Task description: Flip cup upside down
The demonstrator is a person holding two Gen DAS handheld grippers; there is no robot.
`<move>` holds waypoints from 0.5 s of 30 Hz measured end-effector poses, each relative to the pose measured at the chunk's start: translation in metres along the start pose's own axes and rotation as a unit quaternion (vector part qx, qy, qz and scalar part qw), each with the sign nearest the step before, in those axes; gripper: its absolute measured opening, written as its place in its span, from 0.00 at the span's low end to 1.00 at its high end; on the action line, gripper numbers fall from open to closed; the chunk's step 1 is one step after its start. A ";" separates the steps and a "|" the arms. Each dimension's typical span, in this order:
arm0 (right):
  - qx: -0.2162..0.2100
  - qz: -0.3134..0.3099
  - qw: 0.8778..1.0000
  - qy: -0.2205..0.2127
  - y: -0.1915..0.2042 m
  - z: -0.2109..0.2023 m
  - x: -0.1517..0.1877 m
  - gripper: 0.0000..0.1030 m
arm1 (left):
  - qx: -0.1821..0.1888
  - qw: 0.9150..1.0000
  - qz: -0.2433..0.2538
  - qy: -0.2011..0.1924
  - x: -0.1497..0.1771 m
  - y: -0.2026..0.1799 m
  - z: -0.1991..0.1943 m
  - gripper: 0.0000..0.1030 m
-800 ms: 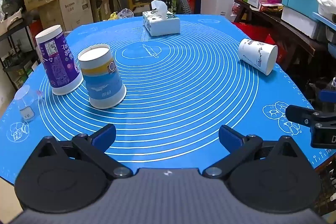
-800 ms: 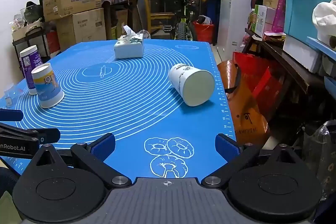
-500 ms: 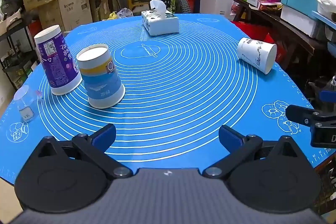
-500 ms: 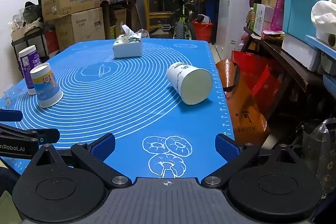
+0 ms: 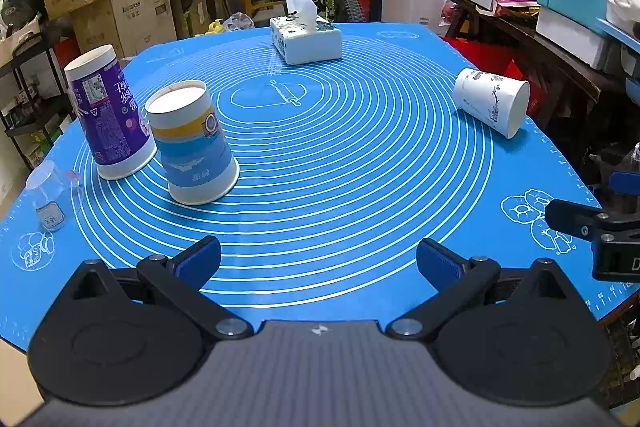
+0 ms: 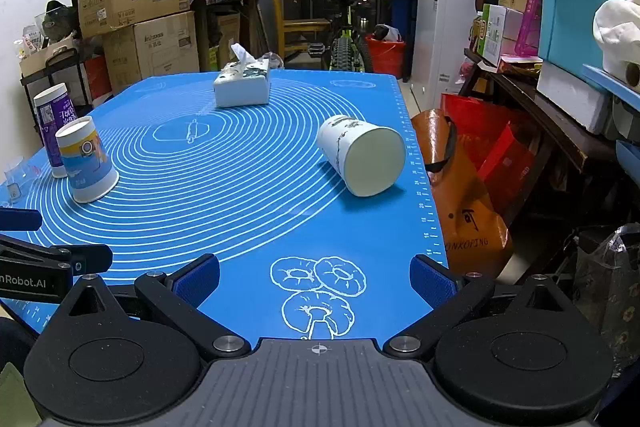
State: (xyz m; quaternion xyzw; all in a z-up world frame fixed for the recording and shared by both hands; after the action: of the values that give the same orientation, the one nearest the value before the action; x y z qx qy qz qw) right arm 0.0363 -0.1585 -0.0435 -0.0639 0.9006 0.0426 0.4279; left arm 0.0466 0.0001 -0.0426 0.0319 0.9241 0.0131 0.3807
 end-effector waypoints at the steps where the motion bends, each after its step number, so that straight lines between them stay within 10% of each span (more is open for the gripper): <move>1: 0.000 0.000 1.000 0.001 -0.001 -0.001 -0.001 0.98 | 0.000 1.000 -0.001 0.000 0.000 0.000 0.000 1.00; 15: 0.000 -0.002 1.000 0.008 0.005 -0.001 -0.003 0.98 | 0.003 1.000 -0.002 0.002 0.000 0.000 0.000 1.00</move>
State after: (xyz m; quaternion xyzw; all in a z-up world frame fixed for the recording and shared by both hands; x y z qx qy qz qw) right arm 0.0368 -0.1536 -0.0406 -0.0658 0.9040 0.0414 0.4205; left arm 0.0470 0.0003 -0.0424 0.0309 0.9249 0.0098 0.3789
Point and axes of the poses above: each gripper's, at about its wrist camera, not at the fingertips, and z roughly the way its jaws point, y to its left, x to its underside, the point moved 6 cm from there along z, roughly the way its jaws point, and after that the axes turned 3 degrees about y, right-handed, at the moved point
